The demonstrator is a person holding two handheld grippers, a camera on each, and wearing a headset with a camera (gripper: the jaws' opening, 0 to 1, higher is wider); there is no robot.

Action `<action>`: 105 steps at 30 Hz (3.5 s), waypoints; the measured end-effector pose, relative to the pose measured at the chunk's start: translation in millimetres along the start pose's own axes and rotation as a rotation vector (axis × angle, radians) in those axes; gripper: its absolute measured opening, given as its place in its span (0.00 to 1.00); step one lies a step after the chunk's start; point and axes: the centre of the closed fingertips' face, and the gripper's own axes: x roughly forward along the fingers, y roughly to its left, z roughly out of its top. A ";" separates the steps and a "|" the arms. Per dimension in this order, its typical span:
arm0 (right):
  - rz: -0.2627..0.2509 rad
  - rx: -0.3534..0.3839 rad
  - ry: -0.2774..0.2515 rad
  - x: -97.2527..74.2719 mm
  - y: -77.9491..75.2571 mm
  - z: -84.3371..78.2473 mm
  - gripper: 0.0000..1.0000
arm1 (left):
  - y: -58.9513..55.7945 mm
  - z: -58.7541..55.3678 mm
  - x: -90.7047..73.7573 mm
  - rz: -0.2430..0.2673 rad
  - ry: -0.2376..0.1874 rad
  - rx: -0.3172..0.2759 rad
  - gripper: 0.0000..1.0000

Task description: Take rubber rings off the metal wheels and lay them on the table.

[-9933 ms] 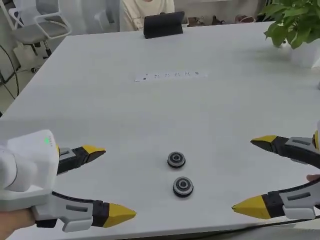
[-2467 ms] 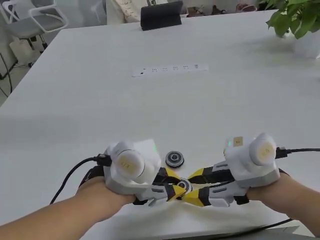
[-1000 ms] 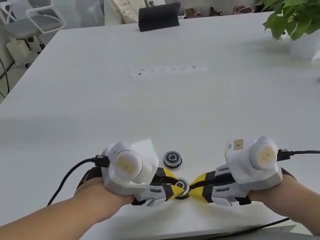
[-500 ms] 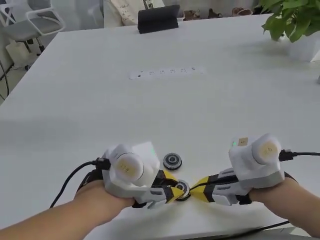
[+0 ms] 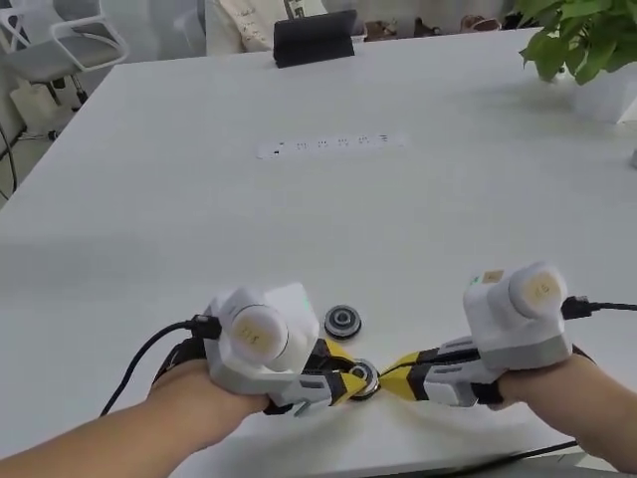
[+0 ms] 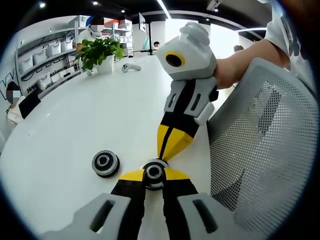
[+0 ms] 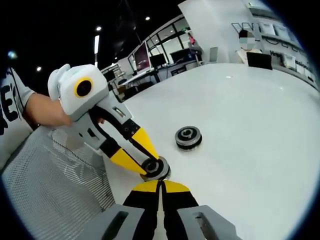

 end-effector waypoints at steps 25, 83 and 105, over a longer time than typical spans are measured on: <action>0.016 0.126 -0.060 -0.9 -1.6 9.1 0.00 | -1.0 0.8 0.6 0.011 0.006 -0.007 0.07; 0.073 0.187 -0.137 -2.2 7.1 16.9 0.00 | -2.0 1.4 1.1 0.004 -0.010 -0.011 0.08; 0.070 0.191 -0.155 -4.4 4.4 20.4 0.00 | -7.0 9.1 -15.4 -0.038 -0.037 -0.054 0.24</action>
